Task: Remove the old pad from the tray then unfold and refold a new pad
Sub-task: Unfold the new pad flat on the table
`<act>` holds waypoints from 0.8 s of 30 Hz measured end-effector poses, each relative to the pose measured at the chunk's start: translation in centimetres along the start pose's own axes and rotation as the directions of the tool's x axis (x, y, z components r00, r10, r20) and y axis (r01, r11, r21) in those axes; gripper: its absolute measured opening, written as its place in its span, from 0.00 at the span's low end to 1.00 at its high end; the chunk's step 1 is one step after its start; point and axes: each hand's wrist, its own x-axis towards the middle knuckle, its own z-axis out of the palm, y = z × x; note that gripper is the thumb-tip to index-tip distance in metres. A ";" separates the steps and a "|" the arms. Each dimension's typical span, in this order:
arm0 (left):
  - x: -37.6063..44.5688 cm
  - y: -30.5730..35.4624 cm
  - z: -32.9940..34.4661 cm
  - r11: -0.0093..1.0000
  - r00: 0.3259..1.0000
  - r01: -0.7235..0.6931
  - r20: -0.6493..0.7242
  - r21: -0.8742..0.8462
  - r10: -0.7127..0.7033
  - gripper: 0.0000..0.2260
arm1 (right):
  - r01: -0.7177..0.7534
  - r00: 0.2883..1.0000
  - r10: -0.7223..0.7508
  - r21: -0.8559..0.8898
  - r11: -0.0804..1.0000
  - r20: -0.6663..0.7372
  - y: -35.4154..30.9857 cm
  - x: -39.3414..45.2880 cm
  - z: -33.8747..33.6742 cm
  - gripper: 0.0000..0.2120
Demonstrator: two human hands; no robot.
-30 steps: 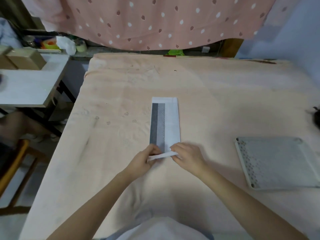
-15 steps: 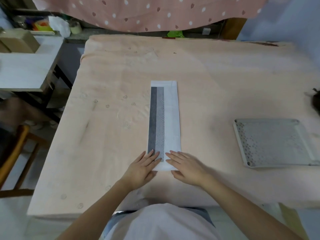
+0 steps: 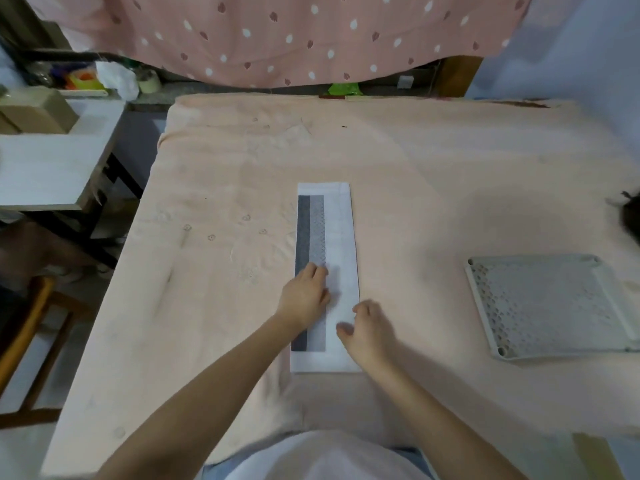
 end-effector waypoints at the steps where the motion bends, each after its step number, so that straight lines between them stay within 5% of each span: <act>1: 1.8 0.5 -0.2 0.999 0.999 0.048 0.017 0.018 -0.049 0.15 | -0.037 0.999 0.037 0.008 0.999 0.012 -0.3 0.3 -0.1 0.19; 8: 9.9 2.0 1.1 0.921 0.915 0.389 0.122 -0.027 -0.383 0.17 | -0.258 0.957 0.243 0.083 0.963 0.156 -1.3 1.5 0.4 0.32; 13: 13.1 1.6 2.2 0.907 0.902 0.420 0.097 0.021 -0.420 0.18 | -0.343 0.928 0.326 0.072 0.936 0.182 -2.3 1.5 0.7 0.21; 17: 15.7 0.9 2.3 0.900 0.896 0.436 0.088 0.016 -0.436 0.18 | -0.354 0.928 0.343 0.056 0.934 0.146 -3.3 1.1 0.8 0.24; 24: 18.6 0.3 2.8 0.859 0.893 0.422 0.034 0.290 -0.450 0.38 | -0.337 0.931 0.320 0.078 0.938 0.177 -4.1 1.4 1.0 0.25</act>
